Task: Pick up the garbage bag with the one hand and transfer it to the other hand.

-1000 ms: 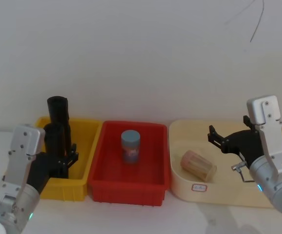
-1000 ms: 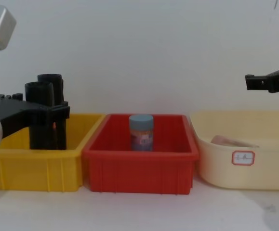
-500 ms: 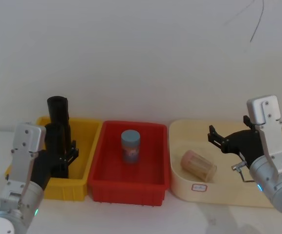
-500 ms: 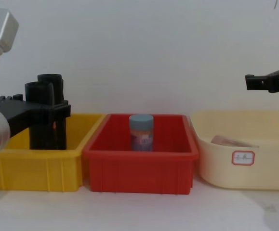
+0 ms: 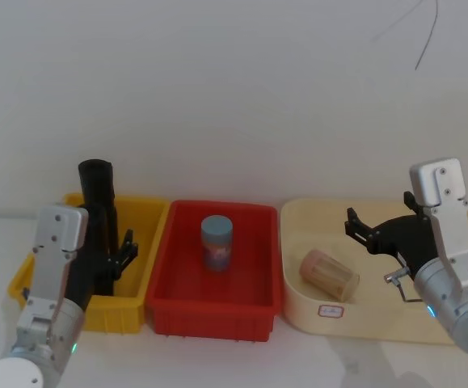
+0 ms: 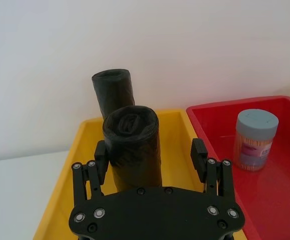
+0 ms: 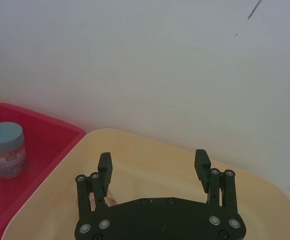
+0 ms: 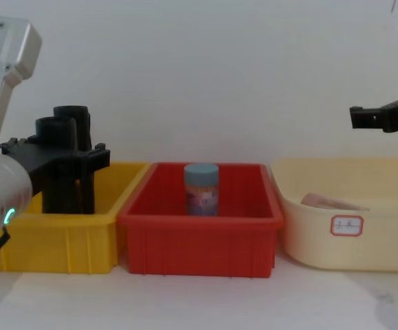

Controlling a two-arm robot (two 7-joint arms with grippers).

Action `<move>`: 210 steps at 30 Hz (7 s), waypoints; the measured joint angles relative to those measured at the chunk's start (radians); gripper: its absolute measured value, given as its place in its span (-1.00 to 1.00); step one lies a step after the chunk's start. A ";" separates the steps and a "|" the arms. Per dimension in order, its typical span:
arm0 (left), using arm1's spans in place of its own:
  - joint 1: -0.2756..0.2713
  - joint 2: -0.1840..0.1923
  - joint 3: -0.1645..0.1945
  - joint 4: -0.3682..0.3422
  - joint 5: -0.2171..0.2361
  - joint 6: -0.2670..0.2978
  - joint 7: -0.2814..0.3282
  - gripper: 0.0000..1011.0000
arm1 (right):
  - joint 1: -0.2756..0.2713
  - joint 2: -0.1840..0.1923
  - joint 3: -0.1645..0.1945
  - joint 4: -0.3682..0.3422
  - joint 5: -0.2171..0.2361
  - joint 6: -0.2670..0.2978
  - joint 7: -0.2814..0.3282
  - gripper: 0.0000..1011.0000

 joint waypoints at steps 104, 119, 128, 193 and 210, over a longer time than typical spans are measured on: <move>-0.065 -0.005 -0.027 0.070 0.065 -0.012 -0.022 -0.24 | 0.000 0.000 0.000 0.000 0.000 0.000 0.000 0.98; -0.104 -0.010 -0.033 0.036 0.014 0.000 -0.117 -0.24 | 0.000 0.000 0.000 0.000 0.000 0.000 0.000 0.98; -0.157 -0.010 -0.025 0.036 -0.029 0.003 -0.220 -0.24 | 0.000 0.000 0.000 0.000 0.000 0.000 0.000 0.98; -0.465 -0.115 0.103 0.289 -0.189 -0.059 -0.614 -0.24 | 0.165 0.088 -0.083 0.082 0.196 -0.115 0.505 0.98; -0.477 -0.115 0.126 0.316 -0.199 -0.076 -0.625 -0.24 | 0.191 0.084 -0.097 0.118 0.210 -0.125 0.501 0.98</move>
